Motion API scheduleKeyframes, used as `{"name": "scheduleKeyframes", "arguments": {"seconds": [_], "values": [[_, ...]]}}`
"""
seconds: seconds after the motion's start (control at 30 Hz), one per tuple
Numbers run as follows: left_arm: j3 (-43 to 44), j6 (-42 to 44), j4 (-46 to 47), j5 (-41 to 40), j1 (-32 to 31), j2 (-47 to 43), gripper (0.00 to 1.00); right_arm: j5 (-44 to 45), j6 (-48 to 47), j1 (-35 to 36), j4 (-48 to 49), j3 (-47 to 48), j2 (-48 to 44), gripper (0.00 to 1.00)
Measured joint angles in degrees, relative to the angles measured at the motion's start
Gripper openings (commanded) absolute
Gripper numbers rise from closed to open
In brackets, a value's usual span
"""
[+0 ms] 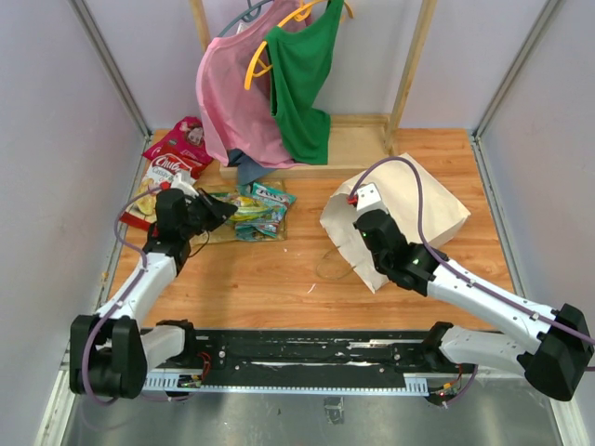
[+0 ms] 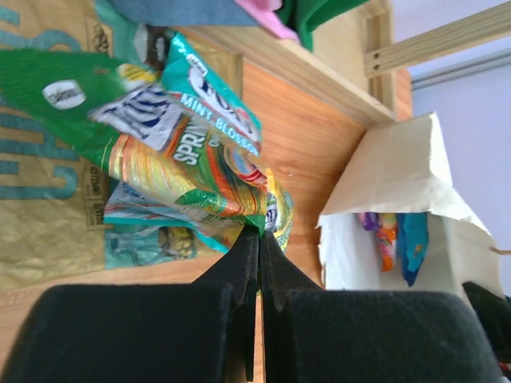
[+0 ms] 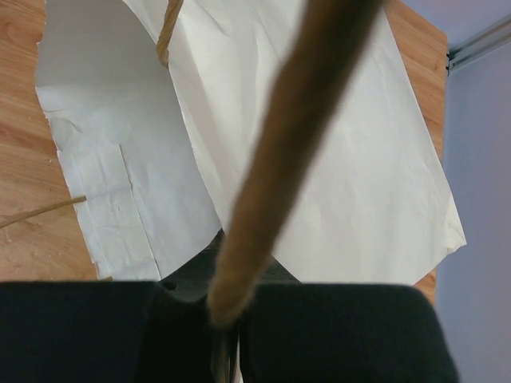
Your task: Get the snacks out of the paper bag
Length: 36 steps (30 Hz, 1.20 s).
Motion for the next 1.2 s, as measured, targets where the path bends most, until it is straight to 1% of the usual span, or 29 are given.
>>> {"name": "scheduleKeyframes", "arguments": {"seconds": [0.07,0.13,0.27,0.33,0.4,0.47,0.53,0.67,0.73,0.8,0.9,1.0,1.03,1.07,1.1,1.13,1.17,1.2], "values": [[-0.04,-0.90,0.81,-0.17,0.00,-1.29,0.01,0.00,0.02,-0.02,-0.02,-0.02,0.00,0.01],[-0.24,-1.73,-0.63,-3.54,-0.04,-4.87,0.01,-0.04,0.04,-0.07,0.00,-0.02,0.00,0.01],[-1.03,-2.95,-6.86,-15.21,0.57,-17.92,0.01,-0.35,0.09,-0.15,-0.02,-0.02,0.00,0.01],[-0.94,-3.15,-9.84,-19.89,1.86,-22.91,0.01,-0.59,0.11,-0.15,-0.02,-0.02,0.00,0.01],[-0.17,-3.39,-12.87,-22.62,4.37,-24.98,0.01,-0.87,0.11,-0.15,-0.04,-0.02,0.00,0.01],[0.24,-3.91,-14.91,-23.98,7.72,-24.96,0.00,-1.16,0.11,-0.15,-0.04,-0.02,0.00,0.02],[-0.42,-5.07,-17.55,-24.26,12.48,-24.61,0.01,-1.51,0.11,-0.15,-0.04,-0.02,-0.07,0.02],[-4.39,-7.37,-21.44,-23.58,22.67,-26.60,0.01,-1.75,0.11,-0.17,-0.07,-0.24,-0.90,0.02],[-5.99,-7.69,-23.10,-23.76,26.45,-27.74,0.00,-2.01,0.11,-0.28,-0.11,-0.39,-1.18,0.02],[-6.75,-7.69,-24.30,-24.06,28.48,-27.98,0.00,-2.49,0.13,-0.28,-0.11,-0.39,-1.18,0.02],[-7.82,-7.96,-24.79,-24.41,29.20,-28.35,0.01,-3.13,0.15,-0.28,-0.15,-0.44,-1.18,0.02],[-11.10,-8.98,-25.05,-24.28,29.22,-31.26,0.01,-3.63,0.26,-0.28,-0.26,-0.44,-1.18,0.02],[-12.83,-9.46,-25.40,-24.11,29.24,-32.89,0.03,-3.89,0.31,-0.28,-0.39,-0.44,-1.18,0.02],[-14.12,-9.86,-25.86,-23.87,29.24,-33.90,0.12,-4.07,0.33,-0.28,-0.48,-0.44,-1.18,0.02],[-15.10,-10.08,-26.29,-23.45,29.27,-34.69,0.29,-4.15,0.33,-0.28,-0.55,-0.44,-1.18,0.01],[-15.96,-10.51,-26.73,-23.08,29.27,-35.28,0.52,-4.31,0.33,-0.28,-0.61,-0.44,-1.18,0.02],[-16.39,-10.80,-26.95,-22.88,29.27,-35.34,0.84,-4.35,0.35,-0.28,-0.66,-0.44,-1.18,0.02],[-16.55,-10.91,-27.17,-22.69,29.27,-35.34,0.98,-4.46,0.35,-0.28,-0.72,-0.44,-1.18,0.02]]}}
